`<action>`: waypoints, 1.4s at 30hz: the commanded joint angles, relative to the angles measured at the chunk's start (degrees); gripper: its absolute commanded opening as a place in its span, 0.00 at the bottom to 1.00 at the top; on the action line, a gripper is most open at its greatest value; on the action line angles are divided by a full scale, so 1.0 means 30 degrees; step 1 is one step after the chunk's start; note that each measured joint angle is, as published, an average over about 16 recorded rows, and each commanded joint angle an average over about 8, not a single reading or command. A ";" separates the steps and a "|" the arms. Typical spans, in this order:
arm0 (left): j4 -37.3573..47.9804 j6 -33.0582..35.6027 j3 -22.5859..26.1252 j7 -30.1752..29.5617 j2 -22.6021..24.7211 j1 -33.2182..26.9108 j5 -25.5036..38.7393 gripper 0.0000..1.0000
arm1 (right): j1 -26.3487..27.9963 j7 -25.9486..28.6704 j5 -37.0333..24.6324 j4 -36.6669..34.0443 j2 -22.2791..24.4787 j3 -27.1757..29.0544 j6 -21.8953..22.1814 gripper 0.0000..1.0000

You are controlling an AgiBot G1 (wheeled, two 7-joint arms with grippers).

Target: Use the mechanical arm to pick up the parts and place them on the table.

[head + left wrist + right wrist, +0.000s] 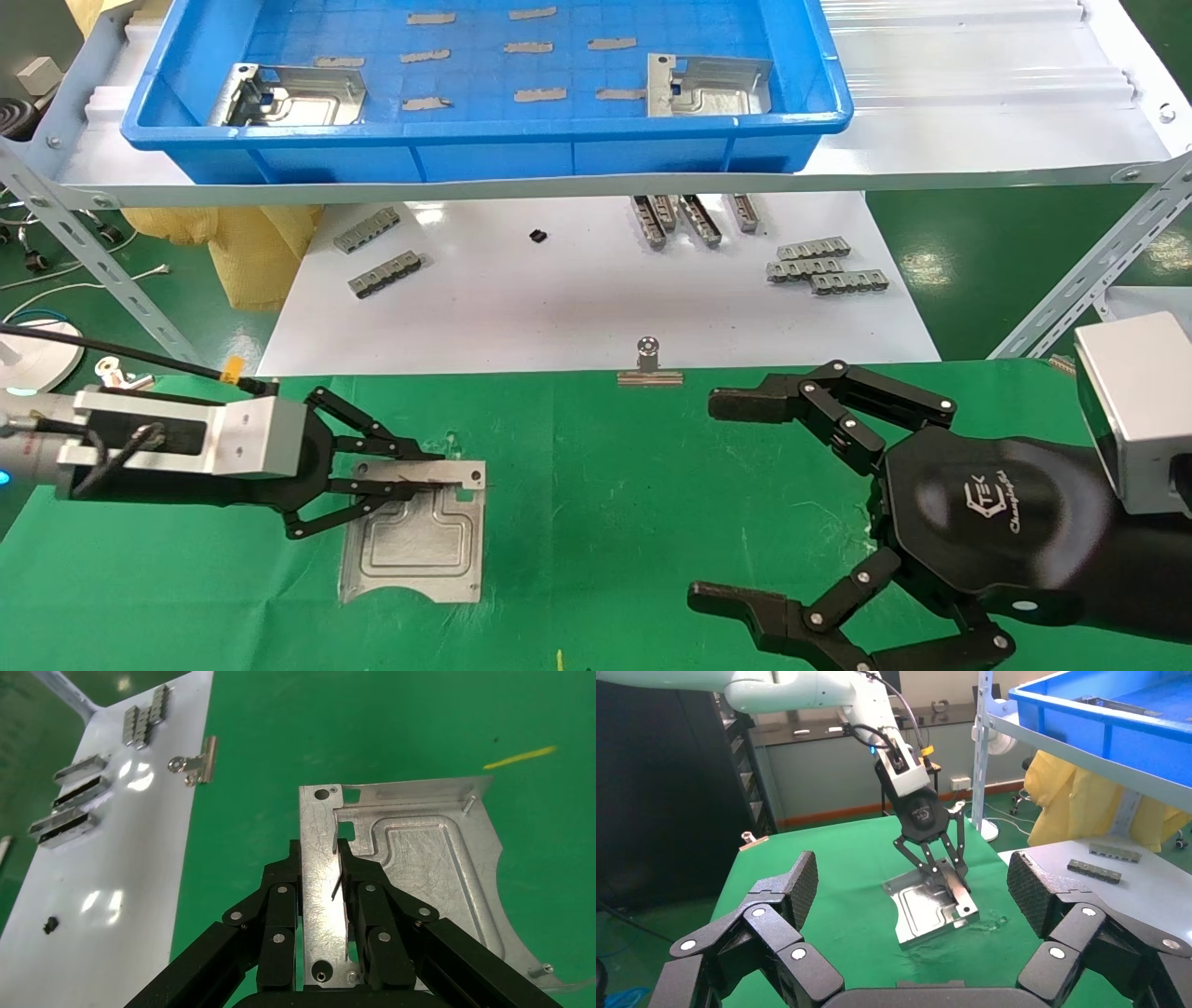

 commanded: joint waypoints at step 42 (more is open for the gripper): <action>0.7106 0.0653 -0.1168 -0.0055 0.1191 0.0341 -0.1632 1.00 | -0.0004 -0.0003 0.0004 -0.0003 0.0004 -0.0002 0.0008 1.00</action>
